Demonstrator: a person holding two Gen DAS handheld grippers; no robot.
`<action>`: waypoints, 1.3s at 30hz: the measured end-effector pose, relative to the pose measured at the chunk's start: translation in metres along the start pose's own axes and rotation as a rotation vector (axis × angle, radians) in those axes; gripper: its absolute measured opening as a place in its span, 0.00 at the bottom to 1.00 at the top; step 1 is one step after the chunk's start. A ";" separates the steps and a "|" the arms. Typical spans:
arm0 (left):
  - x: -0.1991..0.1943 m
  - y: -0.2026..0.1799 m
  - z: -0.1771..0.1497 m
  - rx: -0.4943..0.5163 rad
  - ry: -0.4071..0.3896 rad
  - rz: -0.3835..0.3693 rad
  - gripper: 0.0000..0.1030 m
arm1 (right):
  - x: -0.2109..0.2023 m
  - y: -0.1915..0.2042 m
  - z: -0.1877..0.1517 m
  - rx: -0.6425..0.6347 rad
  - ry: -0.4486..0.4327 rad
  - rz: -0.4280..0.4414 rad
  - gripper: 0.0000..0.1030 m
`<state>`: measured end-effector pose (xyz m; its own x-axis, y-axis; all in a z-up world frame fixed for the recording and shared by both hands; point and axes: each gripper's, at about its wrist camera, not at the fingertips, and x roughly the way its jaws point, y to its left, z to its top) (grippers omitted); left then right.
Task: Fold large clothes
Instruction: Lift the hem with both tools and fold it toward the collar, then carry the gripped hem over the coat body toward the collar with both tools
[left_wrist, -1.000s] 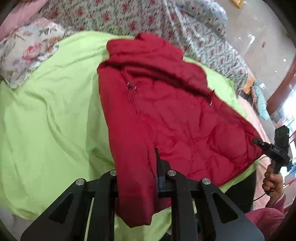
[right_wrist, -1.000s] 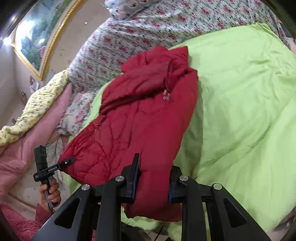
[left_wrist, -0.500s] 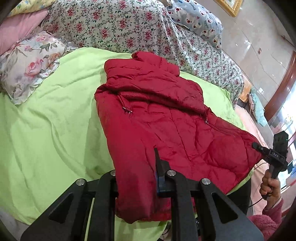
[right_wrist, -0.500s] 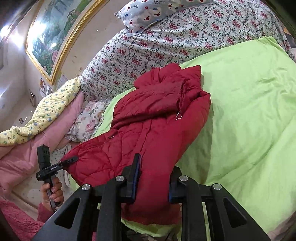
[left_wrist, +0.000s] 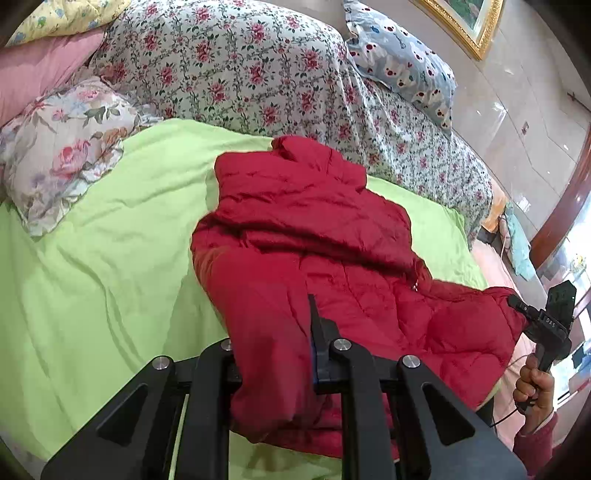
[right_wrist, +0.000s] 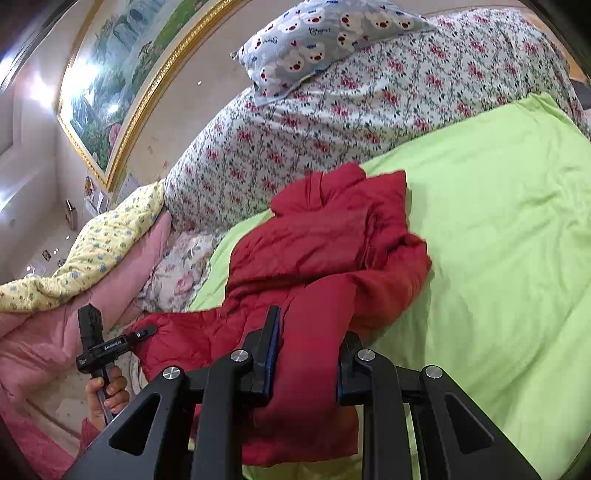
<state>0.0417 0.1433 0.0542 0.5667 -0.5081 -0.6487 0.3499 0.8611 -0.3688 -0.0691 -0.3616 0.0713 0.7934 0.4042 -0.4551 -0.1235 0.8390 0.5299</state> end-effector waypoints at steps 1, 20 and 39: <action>0.001 0.000 0.003 -0.004 -0.005 0.001 0.14 | 0.001 -0.001 0.003 -0.001 -0.004 -0.005 0.22; 0.041 -0.007 0.084 -0.064 -0.112 0.079 0.15 | 0.055 -0.018 0.077 0.013 -0.120 -0.058 0.22; 0.135 0.011 0.148 -0.121 -0.104 0.188 0.15 | 0.136 -0.044 0.134 0.019 -0.179 -0.193 0.23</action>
<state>0.2325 0.0814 0.0616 0.6893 -0.3322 -0.6438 0.1423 0.9334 -0.3293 0.1244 -0.3921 0.0821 0.8941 0.1650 -0.4163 0.0501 0.8869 0.4592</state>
